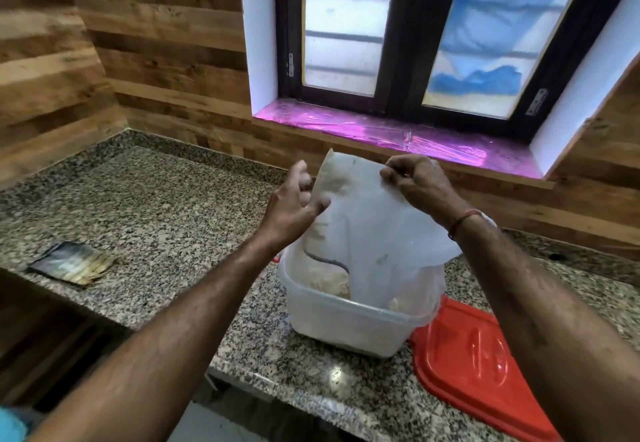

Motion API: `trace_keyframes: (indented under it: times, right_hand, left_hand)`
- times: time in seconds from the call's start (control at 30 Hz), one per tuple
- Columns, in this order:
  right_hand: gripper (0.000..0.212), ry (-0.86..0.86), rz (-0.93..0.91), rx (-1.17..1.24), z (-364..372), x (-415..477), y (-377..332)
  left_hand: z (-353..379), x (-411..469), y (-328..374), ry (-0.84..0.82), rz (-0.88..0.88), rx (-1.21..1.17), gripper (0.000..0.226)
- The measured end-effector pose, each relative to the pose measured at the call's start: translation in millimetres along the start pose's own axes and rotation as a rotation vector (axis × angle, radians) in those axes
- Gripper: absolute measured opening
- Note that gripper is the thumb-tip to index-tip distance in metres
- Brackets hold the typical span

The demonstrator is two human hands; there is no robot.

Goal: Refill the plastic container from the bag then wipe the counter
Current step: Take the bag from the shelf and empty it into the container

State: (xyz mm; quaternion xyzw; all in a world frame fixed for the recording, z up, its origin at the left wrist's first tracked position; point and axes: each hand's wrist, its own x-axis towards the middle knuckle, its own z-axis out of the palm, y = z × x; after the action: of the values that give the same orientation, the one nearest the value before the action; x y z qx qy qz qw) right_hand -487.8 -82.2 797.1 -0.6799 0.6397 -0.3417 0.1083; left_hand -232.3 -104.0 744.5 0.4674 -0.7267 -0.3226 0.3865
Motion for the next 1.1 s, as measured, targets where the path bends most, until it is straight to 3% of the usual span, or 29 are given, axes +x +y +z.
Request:
trace_keyframes:
  times: [0.1,0.17,0.27,0.37,0.47,0.7,0.87,0.97,1.07,1.1]
  right_hand:
    - [0.038,0.006,0.044,0.108,-5.3,-0.2,6.5]
    - [0.035,0.015,0.047,0.158,-5.5,-3.0,7.9]
    - [0.006,-0.026,-0.021,0.218,-2.0,-6.3,-9.8]
    - [0.016,0.055,-0.059,0.115,6.0,-2.2,-24.2]
    - [0.021,0.139,0.035,0.222,5.3,3.2,-15.6]
    - [0.023,0.186,0.138,0.344,-10.9,11.4,-3.4]
    - [0.023,0.228,0.146,0.279,-11.4,10.9,5.3]
    - [0.024,0.161,0.106,0.312,-13.7,8.0,4.6]
    - [0.027,0.099,0.089,0.3,-14.2,8.6,3.7]
    - [0.026,0.104,0.099,0.313,-13.0,9.2,3.6]
  left_hand:
    - [4.5,-13.9,-15.5,-0.083,-0.093,0.006,0.017]
    - [9.3,-23.2,-17.1,0.003,-0.121,-0.008,0.019]
    - [19.5,-28.9,-12.7,0.096,-0.097,-0.016,0.015]
    - [25.7,-33.6,-16.9,0.108,-0.102,-0.031,0.024]
    - [26.6,-40.3,-29.0,0.072,-0.139,0.034,0.016]
    - [31.8,-38.3,-25.8,0.097,-0.209,0.073,0.013]
    - [35.4,-40.6,-30.9,0.133,-0.196,0.172,0.016]
    - [36.7,-39.6,-31.7,0.163,-0.159,0.146,0.012]
    - [42.9,-40.4,-27.8,0.098,-0.114,0.141,0.075]
    - [46.2,-39.9,-25.9,0.069,-0.088,0.133,0.083]
